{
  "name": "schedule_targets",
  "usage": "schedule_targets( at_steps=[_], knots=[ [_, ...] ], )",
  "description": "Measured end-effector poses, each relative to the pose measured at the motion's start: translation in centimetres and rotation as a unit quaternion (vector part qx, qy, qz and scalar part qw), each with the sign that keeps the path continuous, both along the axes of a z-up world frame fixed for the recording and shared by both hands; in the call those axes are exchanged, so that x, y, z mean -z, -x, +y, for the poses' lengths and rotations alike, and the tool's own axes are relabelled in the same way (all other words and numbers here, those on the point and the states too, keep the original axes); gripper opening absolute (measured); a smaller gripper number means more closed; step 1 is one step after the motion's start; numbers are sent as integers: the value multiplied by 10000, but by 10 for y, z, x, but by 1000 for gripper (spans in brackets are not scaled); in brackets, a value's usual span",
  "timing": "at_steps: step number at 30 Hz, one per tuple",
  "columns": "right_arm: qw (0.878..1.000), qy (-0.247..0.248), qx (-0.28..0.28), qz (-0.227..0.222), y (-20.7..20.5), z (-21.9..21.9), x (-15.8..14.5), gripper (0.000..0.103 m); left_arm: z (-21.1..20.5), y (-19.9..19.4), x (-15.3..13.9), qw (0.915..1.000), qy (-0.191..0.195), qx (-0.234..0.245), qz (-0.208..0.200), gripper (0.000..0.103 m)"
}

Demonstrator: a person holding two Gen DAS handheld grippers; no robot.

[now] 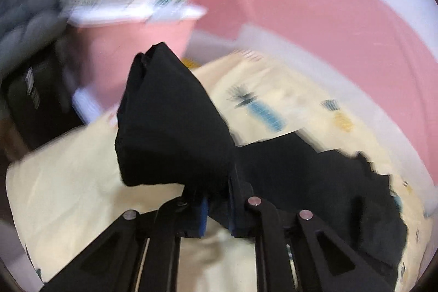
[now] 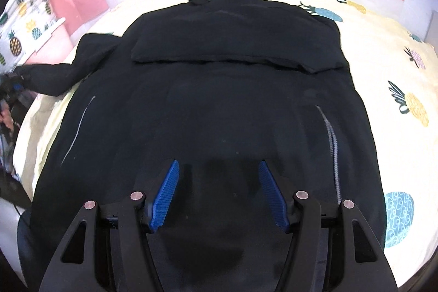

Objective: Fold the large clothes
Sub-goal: 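Grasp the other coat sleeve with the left gripper and lift it, then lay the held sleeve across the coat body and open the left gripper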

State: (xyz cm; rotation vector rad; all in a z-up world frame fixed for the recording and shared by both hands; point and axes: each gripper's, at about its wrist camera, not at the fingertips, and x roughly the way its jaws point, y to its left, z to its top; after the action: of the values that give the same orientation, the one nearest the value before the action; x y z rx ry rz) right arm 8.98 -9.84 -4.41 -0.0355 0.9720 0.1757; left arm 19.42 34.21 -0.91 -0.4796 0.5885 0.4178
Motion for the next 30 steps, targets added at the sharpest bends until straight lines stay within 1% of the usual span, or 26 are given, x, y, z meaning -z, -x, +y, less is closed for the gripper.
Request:
schedule_targets(
  at_steps=[2, 4, 6, 8, 11, 15, 19, 23, 26, 29, 30],
  knots=[
    [9999, -77, 61, -31, 2, -7, -2, 61, -25, -8, -33, 9989, -216, 328, -255, 12],
    [9998, -159, 118, -51, 3, -14, -3, 61, -51, -14, -62, 9957, -414, 659, -500, 12],
    [9995, -234, 183, -59, 4, -22, -4, 61, -80, -24, -87, 9909, -567, 1007, -697, 12],
    [9992, -318, 254, -64, 5, -30, -4, 61, -108, -34, -106, 9851, -608, 1373, -845, 12],
    [9984, -416, 369, -103, 5, -44, -5, 61, -154, -52, -125, 9755, -703, 1844, -972, 12],
    [9971, -518, 545, -137, 5, -65, -6, 61, -217, -77, -134, 9606, -694, 2478, -1047, 12],
    [9953, -603, 747, -110, 4, -86, 0, 61, -282, -101, -124, 9438, -619, 3105, -952, 12],
    [9935, -654, 928, -54, 4, -104, 8, 61, -345, -126, -90, 9281, -513, 3638, -606, 11],
    [9921, -684, 1053, 4, 3, -116, 16, 61, -380, -144, -54, 9199, -421, 3892, -213, 11],
    [9910, -716, 1128, 20, 2, -125, 23, 61, -401, -155, -21, 9164, -366, 3983, 166, 11],
    [9909, -722, 1138, 22, 1, -127, 25, 61, -408, -157, -12, 9149, -280, 4016, 293, 11]
  ],
)
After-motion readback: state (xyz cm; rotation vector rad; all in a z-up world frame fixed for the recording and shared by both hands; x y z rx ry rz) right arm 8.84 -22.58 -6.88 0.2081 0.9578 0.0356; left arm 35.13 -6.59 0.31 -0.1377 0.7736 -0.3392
